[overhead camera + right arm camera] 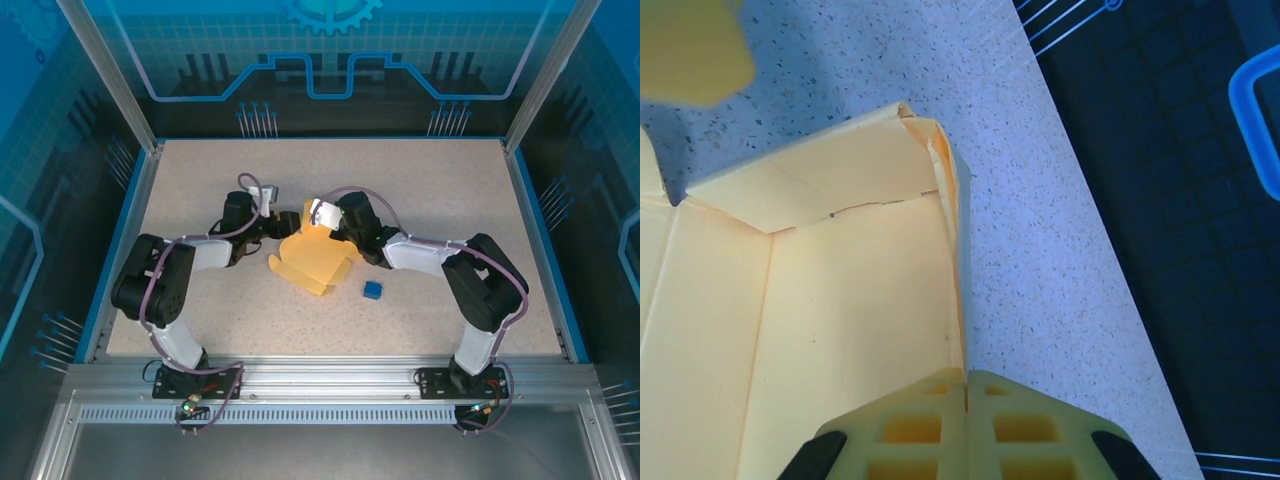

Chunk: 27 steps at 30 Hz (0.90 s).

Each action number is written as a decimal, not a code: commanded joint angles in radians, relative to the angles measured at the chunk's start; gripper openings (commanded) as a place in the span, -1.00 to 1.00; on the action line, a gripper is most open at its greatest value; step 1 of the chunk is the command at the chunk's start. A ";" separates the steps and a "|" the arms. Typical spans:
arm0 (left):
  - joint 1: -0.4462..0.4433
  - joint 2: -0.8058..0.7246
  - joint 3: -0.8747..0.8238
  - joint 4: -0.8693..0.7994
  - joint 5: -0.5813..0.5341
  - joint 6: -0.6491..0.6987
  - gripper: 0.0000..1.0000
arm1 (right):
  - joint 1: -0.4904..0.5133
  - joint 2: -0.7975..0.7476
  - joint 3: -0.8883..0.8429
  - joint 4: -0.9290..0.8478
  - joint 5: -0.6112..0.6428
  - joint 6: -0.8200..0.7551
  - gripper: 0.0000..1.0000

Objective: Fold the paper box

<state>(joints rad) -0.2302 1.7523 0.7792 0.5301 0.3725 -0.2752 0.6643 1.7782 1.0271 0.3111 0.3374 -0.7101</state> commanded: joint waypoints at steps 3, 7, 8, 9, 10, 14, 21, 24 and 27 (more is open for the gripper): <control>-0.042 0.076 0.078 0.020 -0.025 0.106 0.26 | -0.009 -0.030 0.003 -0.018 -0.030 0.038 -0.89; -0.046 0.115 0.140 -0.048 -0.011 0.096 0.13 | -0.012 -0.024 0.005 -0.018 -0.032 0.041 -0.89; -0.047 0.121 0.149 -0.058 -0.010 0.096 0.10 | -0.011 -0.022 0.005 -0.017 -0.033 0.042 -0.89; -0.049 0.126 0.157 -0.068 -0.011 0.097 0.07 | -0.012 -0.020 0.006 -0.018 -0.034 0.044 -0.89; -0.051 0.132 0.164 -0.078 -0.014 0.098 0.03 | -0.011 -0.017 0.007 -0.020 -0.035 0.047 -0.89; -0.061 0.154 0.200 -0.126 -0.024 0.109 -0.06 | -0.010 -0.017 0.007 -0.022 -0.040 0.053 -0.89; -0.073 0.186 0.266 -0.215 -0.042 0.120 -0.27 | -0.010 -0.023 0.009 -0.035 -0.047 0.061 -0.89; -0.078 0.191 0.281 -0.234 -0.051 0.122 -0.38 | -0.010 -0.022 0.013 -0.035 -0.052 0.068 -0.89; -0.082 0.187 0.278 -0.235 -0.066 0.126 -0.45 | -0.010 -0.021 0.026 -0.067 -0.047 0.079 -0.88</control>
<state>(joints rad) -0.3035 1.9217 1.0336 0.3298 0.3283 -0.1726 0.6598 1.7782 1.0283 0.2844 0.3061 -0.6624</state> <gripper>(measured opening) 0.278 0.064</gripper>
